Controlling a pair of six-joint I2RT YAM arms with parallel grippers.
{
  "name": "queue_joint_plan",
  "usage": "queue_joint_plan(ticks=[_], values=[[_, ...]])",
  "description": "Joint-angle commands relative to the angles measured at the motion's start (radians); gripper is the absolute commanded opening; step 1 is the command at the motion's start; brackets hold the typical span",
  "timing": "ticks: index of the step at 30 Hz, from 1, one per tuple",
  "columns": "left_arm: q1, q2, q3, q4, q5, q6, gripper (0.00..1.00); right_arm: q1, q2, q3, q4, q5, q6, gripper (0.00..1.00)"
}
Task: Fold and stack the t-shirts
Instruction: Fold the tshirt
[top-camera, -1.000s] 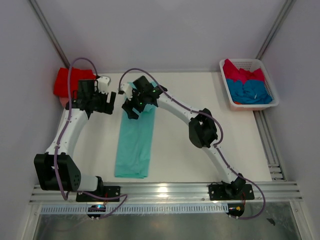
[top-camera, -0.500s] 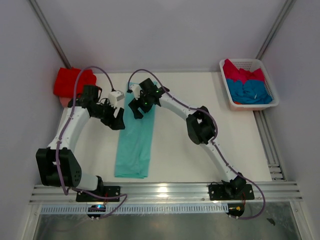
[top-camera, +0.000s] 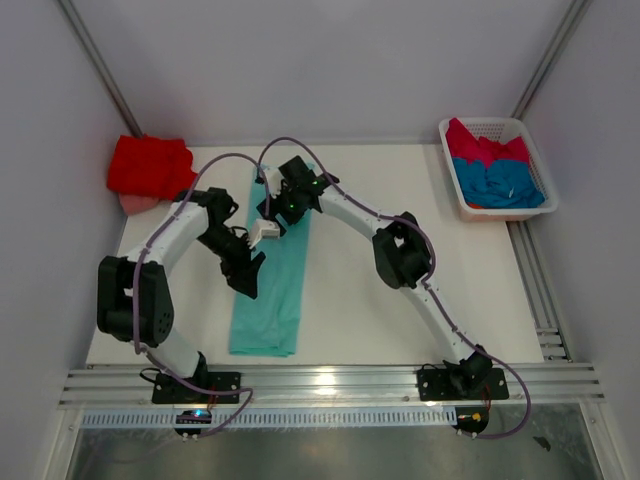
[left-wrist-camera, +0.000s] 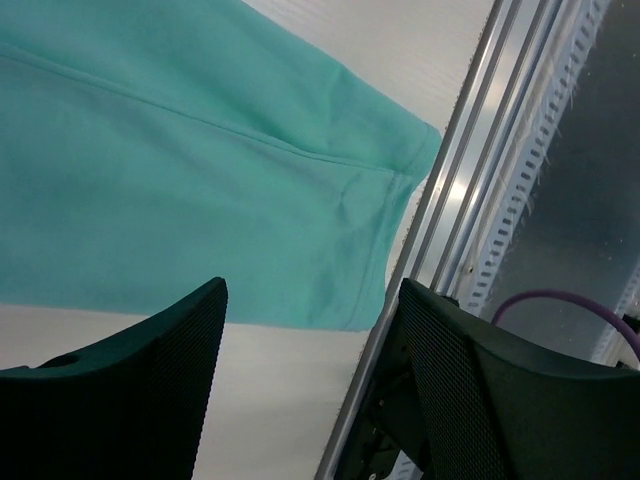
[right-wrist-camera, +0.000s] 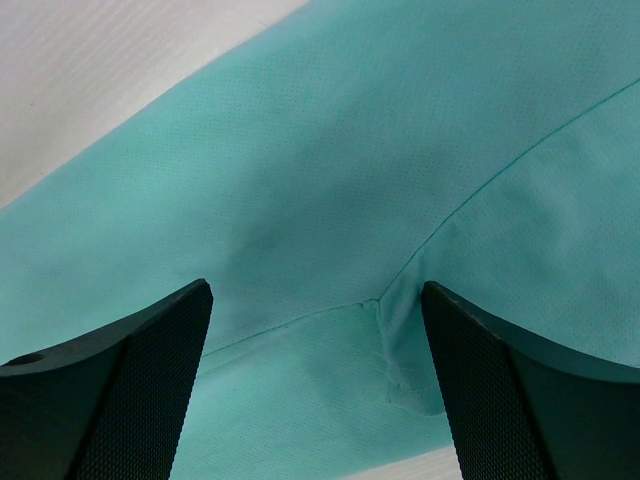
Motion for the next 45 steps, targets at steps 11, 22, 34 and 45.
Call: queue_joint_plan(ticks=[11, 22, 34, 45], values=[[-0.214, 0.155, -0.092, 0.243, -0.207, -0.146, 0.69, 0.004, -0.010, -0.014, -0.055, 0.078, 0.046, 0.89], [-0.244, 0.284, -0.009, 0.279, -0.212, -0.186, 0.69, -0.007, -0.041, -0.100, -0.052, 0.113, 0.067, 0.89], [-0.351, 0.362, 0.066, 0.286, -0.228, -0.209, 0.69, -0.050, -0.101, -0.179, -0.060, 0.168, 0.099, 0.89], [-0.458, 0.465, 0.284, 0.279, -0.192, -0.279, 0.68, -0.099, -0.182, -0.294, -0.043, 0.217, 0.061, 0.89]])
